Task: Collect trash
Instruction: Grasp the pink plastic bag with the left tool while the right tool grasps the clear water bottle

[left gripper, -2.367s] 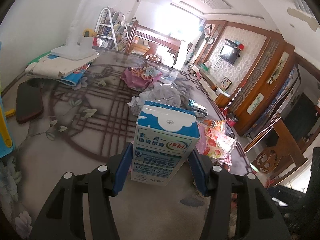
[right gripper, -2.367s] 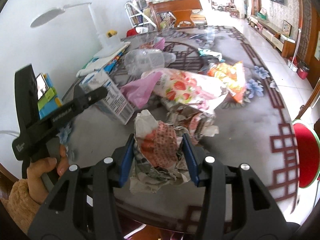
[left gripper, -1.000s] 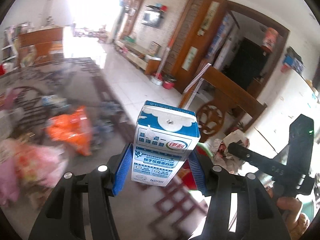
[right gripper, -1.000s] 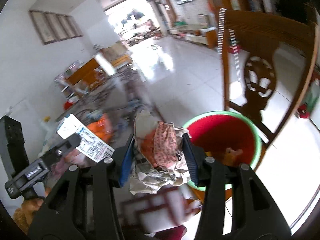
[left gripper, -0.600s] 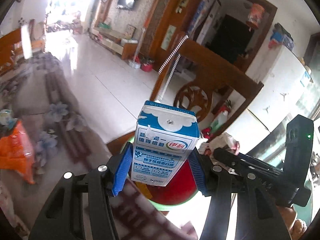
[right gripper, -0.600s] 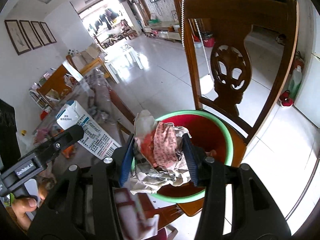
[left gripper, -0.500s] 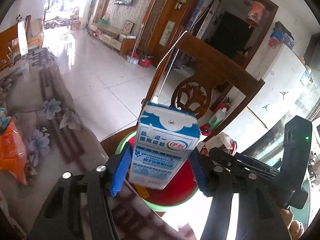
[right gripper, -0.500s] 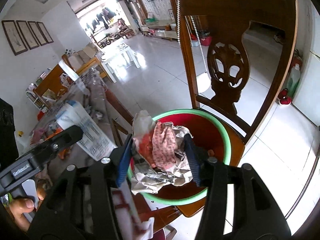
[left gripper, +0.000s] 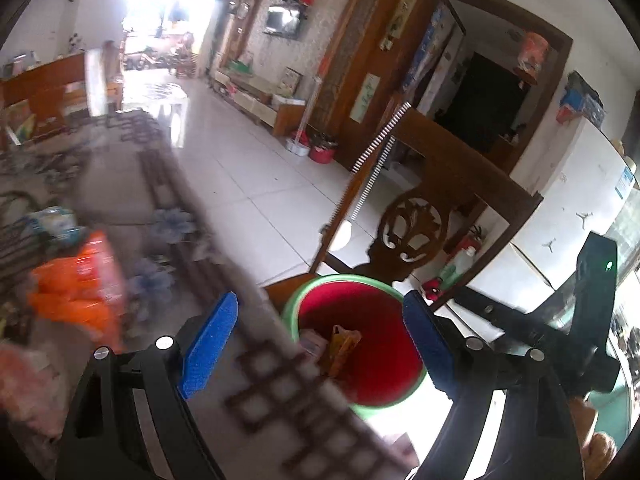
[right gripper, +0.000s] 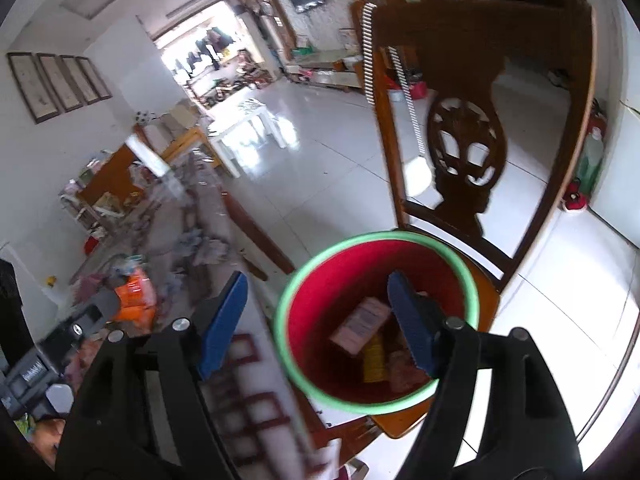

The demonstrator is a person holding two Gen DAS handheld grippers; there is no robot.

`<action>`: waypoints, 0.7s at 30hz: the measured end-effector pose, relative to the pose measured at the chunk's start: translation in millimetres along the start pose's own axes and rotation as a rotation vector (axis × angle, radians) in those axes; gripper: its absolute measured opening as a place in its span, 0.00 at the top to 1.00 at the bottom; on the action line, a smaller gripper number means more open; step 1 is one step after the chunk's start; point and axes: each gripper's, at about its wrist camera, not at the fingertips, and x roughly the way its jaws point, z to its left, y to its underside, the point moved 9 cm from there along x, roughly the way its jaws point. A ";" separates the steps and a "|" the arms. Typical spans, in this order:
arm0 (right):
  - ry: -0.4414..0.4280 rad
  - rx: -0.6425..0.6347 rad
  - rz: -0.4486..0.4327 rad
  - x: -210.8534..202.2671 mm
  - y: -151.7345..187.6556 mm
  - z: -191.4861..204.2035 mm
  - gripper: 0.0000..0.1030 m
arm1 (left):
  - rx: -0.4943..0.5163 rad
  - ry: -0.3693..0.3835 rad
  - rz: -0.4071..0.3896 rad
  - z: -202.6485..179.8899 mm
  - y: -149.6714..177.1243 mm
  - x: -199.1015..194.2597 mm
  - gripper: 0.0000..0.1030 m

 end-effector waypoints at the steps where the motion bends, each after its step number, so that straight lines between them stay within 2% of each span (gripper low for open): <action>1: -0.020 -0.017 -0.003 -5.1 -0.1 13.1 0.28 | -0.005 -0.012 -0.008 5.9 1.1 -8.6 0.22; 4: -0.088 -0.058 -0.008 -18.5 1.1 50.9 0.26 | -0.027 -0.071 -0.050 36.6 9.1 -47.6 0.19; 6: -0.165 -0.085 -0.005 -29.7 5.6 85.7 0.24 | -0.037 -0.131 -0.068 62.0 17.6 -74.3 0.16; 11: -0.345 -0.188 0.055 -42.5 37.4 174.8 0.19 | -0.015 -0.332 -0.056 139.2 43.7 -140.5 0.11; 13: -0.374 -0.233 0.080 -39.6 53.5 198.2 0.19 | 0.021 -0.411 -0.041 167.2 50.8 -161.4 0.10; 15: -0.391 -0.254 0.124 -29.8 72.9 214.2 0.19 | 0.057 -0.472 0.024 198.2 62.5 -175.9 0.09; 17: -0.352 -0.280 0.182 -17.9 90.3 221.1 0.18 | 0.097 -0.530 0.134 228.0 78.1 -178.3 0.08; 19: -0.339 -0.329 0.136 -22.5 87.5 228.3 0.18 | 0.142 -0.608 0.191 248.2 86.5 -178.7 0.08; 21: -0.335 -0.334 0.141 -22.2 88.3 227.5 0.18 | 0.169 -0.597 0.227 257.1 91.8 -171.7 0.08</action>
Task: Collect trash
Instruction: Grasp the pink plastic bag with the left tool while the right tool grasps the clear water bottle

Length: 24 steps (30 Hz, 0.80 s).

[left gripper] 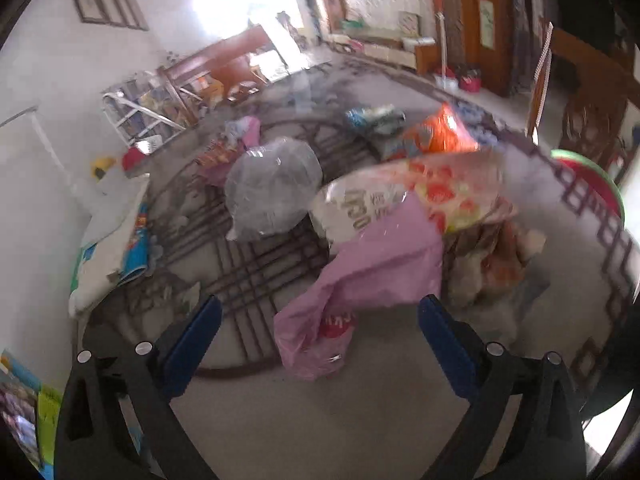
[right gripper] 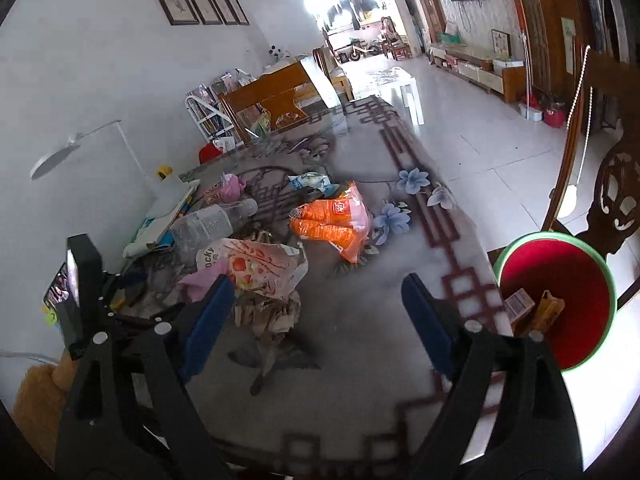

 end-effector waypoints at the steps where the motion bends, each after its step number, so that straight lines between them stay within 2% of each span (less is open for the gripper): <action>1: 0.003 0.007 0.011 2.0 1.6 -1.0 0.18 | 0.007 0.019 0.013 0.0 1.4 5.1 0.08; 4: 0.005 0.030 0.015 1.2 3.5 -7.0 0.18 | 0.016 0.023 0.062 -2.6 1.5 24.1 0.08; 6: -0.004 0.038 0.016 0.7 4.0 -7.9 0.18 | 0.031 0.019 0.065 -8.9 0.3 32.7 0.09; 8: 0.001 0.036 0.022 2.6 4.4 -6.8 0.18 | 0.044 0.008 0.060 -17.3 1.8 37.1 0.17; 10: 0.009 0.023 0.030 4.3 5.3 -5.1 0.18 | 0.036 0.021 0.064 -17.6 2.3 42.4 0.45; 12: 0.016 0.009 0.035 6.1 6.2 -2.4 0.18 | 0.003 0.048 0.066 -15.1 3.3 44.3 0.58; 13: 0.021 0.000 0.037 6.8 6.5 -1.5 0.18 | -0.013 0.064 0.064 -14.2 4.0 44.7 0.70; 16: 0.024 -0.002 0.038 7.6 7.4 -0.6 0.18 | -0.106 0.136 0.057 -9.7 6.7 39.5 0.76; 19: 0.017 0.011 0.044 8.5 8.5 -1.3 0.18 | -0.200 0.176 0.031 -0.7 9.9 26.6 0.77; 24: 0.028 0.009 0.075 12.2 11.9 -2.7 0.18 | -0.430 0.266 -0.067 16.2 22.1 -8.6 0.78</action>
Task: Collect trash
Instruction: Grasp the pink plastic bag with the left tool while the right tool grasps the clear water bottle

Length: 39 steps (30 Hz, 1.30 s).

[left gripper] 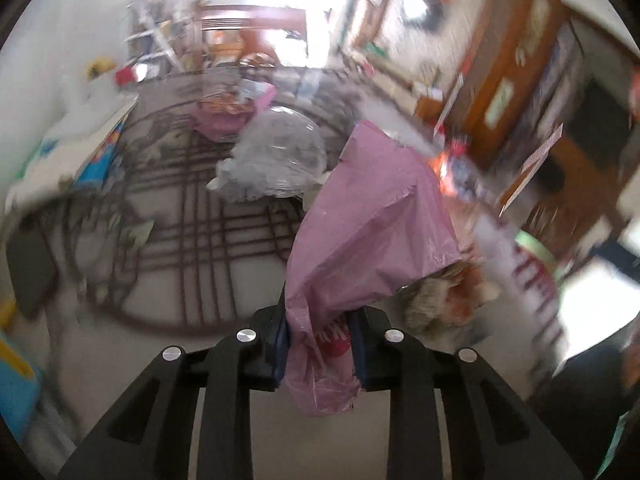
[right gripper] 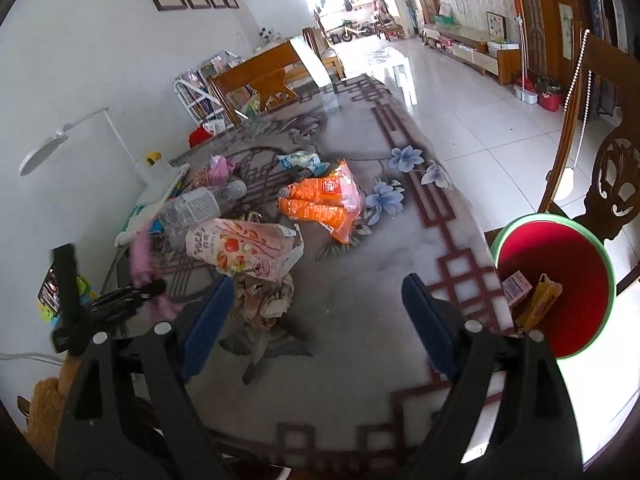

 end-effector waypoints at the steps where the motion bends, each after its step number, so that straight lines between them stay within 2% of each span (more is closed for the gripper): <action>1: 0.010 -0.012 0.015 3.0 1.4 1.7 0.18 | -0.036 0.015 -0.016 2.0 3.7 -5.2 0.78; 5: 0.040 -0.066 0.069 12.7 6.2 8.2 0.18 | -0.127 0.055 -0.055 6.2 16.4 -17.9 0.78; 9: 0.069 -0.114 0.126 25.5 11.1 13.4 0.18 | -0.133 0.052 -0.092 12.2 9.3 -22.7 0.78; 13: 0.097 -0.157 0.157 41.7 10.7 23.6 0.18 | -0.168 0.060 -0.094 23.1 9.2 -19.8 0.78; 17: 0.029 -0.116 0.205 68.5 5.4 48.3 0.18 | -0.223 0.081 -0.095 36.9 9.9 -21.0 0.78; 20: -0.030 -0.101 0.206 84.4 -8.7 78.0 0.18 | -0.260 0.097 -0.096 45.0 10.4 -21.3 0.78; 24: -0.060 -0.154 0.186 106.2 -31.5 123.8 0.18 | -0.302 0.110 -0.100 54.3 10.4 -20.6 0.78; 29: -0.117 -0.130 0.239 155.3 -52.6 171.2 0.16 | -0.348 0.121 -0.108 64.2 11.0 -20.0 0.78; 36: -0.089 -0.036 0.380 229.0 -60.9 193.6 0.16 | -0.390 0.134 -0.116 74.5 10.1 -19.2 0.78; 39: -0.073 -0.004 0.431 248.1 -54.3 191.5 0.25 | -0.405 0.144 -0.121 77.3 8.9 -19.8 0.78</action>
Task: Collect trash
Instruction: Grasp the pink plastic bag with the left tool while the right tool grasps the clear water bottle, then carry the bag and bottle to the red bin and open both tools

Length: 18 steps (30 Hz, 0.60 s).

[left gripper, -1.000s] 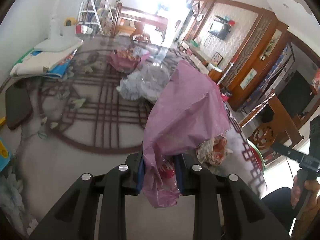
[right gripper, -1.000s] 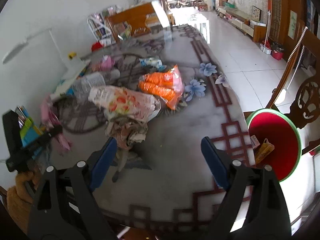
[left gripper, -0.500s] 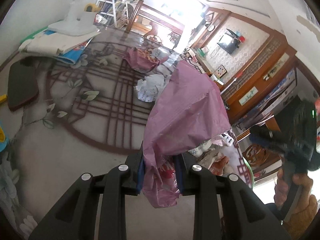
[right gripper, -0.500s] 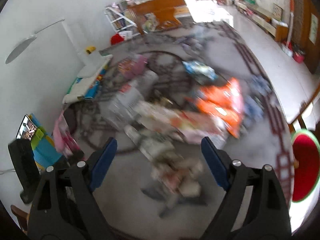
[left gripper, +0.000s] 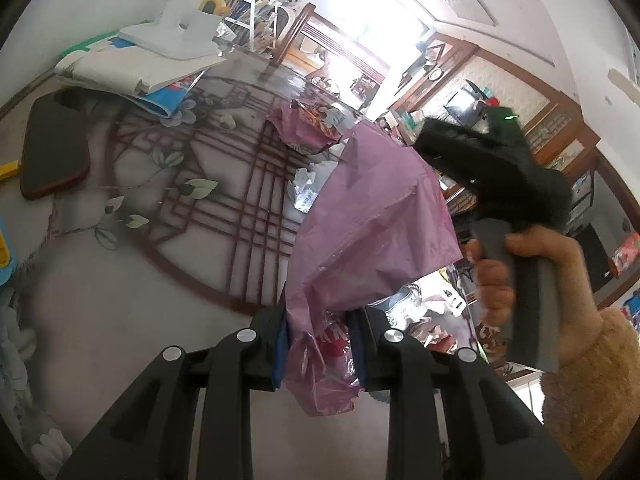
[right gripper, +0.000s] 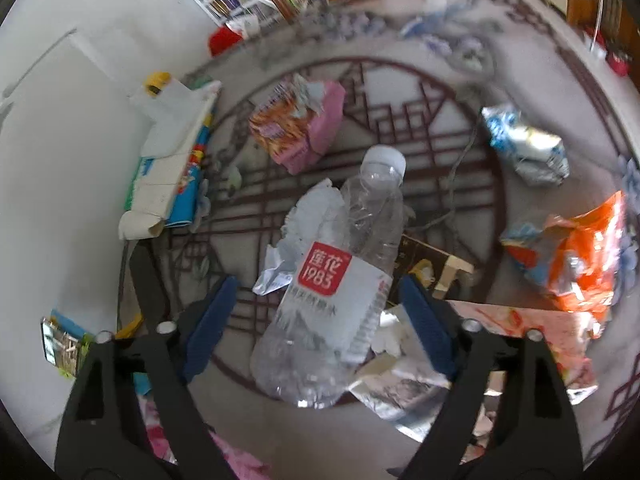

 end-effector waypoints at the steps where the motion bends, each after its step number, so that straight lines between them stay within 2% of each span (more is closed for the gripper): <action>1: 0.004 0.009 0.013 5.5 0.2 -1.2 0.28 | -0.002 0.003 0.000 -0.4 0.5 -0.7 0.78; 4: 0.005 0.026 0.026 13.2 0.9 -4.4 0.32 | -0.005 0.015 0.002 -1.8 0.5 0.1 0.78; 8: -0.002 0.042 0.040 19.2 2.5 -10.4 0.46 | -0.009 0.018 -0.002 -1.4 0.0 -1.0 0.78; 13: -0.022 0.033 0.020 10.8 4.7 -6.9 0.50 | -0.012 0.017 0.003 -0.7 1.1 0.5 0.78; 18: -0.123 0.023 -0.021 -18.3 13.5 8.6 0.52 | -0.013 0.007 0.006 0.8 2.1 2.3 0.78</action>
